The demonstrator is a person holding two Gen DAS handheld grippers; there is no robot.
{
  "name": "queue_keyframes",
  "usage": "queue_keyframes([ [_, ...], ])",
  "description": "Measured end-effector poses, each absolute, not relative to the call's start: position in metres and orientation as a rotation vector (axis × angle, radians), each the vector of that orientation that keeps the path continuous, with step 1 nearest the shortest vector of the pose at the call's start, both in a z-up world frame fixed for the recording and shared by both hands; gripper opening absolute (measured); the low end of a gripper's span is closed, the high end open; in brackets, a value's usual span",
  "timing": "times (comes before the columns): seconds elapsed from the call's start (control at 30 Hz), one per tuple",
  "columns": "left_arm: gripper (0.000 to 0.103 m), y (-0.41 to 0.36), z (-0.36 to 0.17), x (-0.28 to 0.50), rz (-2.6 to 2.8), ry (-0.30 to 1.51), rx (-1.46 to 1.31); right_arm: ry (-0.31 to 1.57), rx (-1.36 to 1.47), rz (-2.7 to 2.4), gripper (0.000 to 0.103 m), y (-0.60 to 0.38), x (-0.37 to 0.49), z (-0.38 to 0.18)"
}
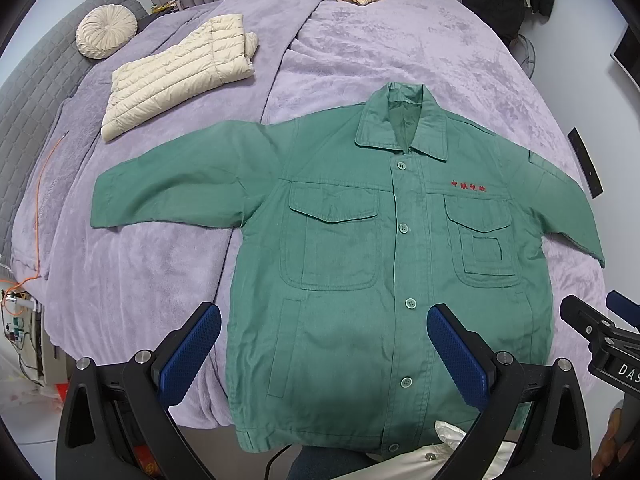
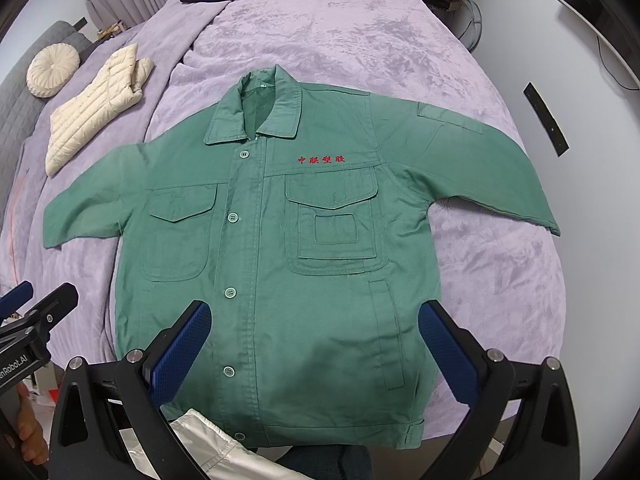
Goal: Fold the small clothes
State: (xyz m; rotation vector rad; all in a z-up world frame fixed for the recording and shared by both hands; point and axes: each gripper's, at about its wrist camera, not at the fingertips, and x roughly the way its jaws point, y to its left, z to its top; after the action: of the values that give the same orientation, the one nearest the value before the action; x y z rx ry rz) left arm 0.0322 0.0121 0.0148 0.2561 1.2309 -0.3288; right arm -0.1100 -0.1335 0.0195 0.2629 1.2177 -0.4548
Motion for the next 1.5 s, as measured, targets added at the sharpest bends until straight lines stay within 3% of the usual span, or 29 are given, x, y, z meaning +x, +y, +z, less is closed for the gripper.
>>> queue_keyframes([
  [1.03, 0.103, 0.018, 0.006, 0.041, -0.368, 1.271, 0.222, 1.269, 0.268, -0.468, 0.103, -0.130, -0.104, 0.012],
  [1.5, 0.103, 0.054, -0.029, 0.066, -0.374, 1.340, 0.130, 1.319, 0.337, -0.417, 0.103, -0.117, -0.082, -0.011],
])
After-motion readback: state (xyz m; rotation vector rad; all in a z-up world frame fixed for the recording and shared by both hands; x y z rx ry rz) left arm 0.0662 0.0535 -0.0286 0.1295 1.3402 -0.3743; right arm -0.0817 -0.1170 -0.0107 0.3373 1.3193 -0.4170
